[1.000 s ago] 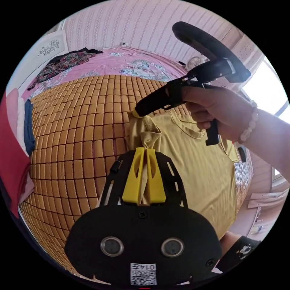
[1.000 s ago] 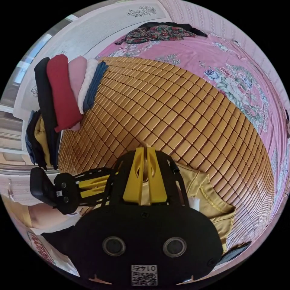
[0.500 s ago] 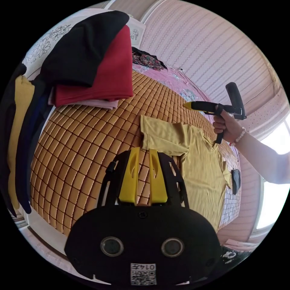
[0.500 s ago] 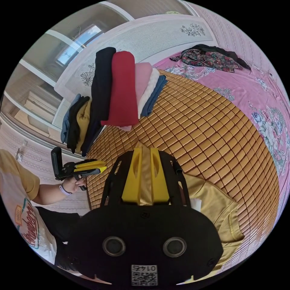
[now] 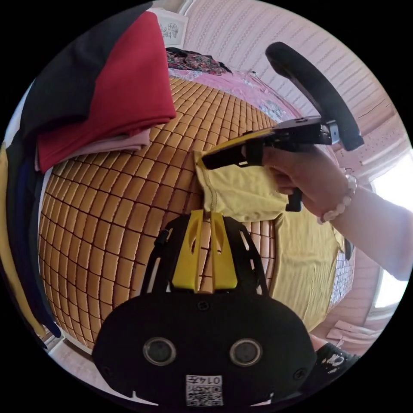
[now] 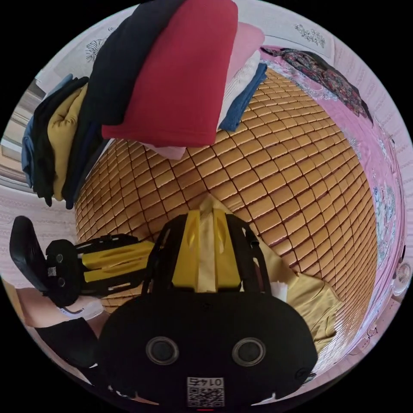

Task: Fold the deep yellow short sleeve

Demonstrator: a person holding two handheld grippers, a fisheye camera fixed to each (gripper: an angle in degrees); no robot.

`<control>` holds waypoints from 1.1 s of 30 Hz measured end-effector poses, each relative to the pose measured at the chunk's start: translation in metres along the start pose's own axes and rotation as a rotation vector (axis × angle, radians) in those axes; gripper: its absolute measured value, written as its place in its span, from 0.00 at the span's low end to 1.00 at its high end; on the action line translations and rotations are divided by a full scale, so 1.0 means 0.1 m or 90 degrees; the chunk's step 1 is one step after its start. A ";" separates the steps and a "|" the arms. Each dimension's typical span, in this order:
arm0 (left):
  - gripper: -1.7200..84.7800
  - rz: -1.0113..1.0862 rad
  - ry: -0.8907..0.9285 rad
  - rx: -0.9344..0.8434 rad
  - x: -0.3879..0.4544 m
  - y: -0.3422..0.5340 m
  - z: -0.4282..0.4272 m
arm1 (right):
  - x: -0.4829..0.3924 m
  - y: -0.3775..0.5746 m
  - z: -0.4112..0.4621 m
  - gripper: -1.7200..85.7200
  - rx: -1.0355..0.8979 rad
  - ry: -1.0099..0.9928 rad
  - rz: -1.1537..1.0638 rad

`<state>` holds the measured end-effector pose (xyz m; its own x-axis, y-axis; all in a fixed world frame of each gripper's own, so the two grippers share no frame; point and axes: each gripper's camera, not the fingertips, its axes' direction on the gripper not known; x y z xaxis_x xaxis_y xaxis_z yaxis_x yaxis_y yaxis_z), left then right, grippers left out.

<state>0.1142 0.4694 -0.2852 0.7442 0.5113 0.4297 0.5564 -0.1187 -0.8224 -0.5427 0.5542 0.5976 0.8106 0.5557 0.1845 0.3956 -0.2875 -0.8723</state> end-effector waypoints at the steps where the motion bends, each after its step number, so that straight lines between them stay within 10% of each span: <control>1: 0.02 -0.003 0.003 -0.001 -0.01 0.00 -0.01 | -0.03 -0.01 0.01 0.03 -0.008 0.013 -0.001; 28: 0.01 -0.047 0.028 0.032 0.34 -0.11 -0.14 | -0.70 0.59 -0.02 0.05 0.003 0.100 -0.016; 33: 0.01 -0.032 0.025 0.061 0.64 -0.31 -0.18 | -0.34 1.03 0.01 0.03 0.047 -0.039 0.056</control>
<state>0.1513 0.4908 -0.2251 0.7310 0.4811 0.4839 0.5571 -0.0112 -0.8304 -0.5299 0.5063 0.5008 0.8120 0.5782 0.0793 0.2889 -0.2801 -0.9155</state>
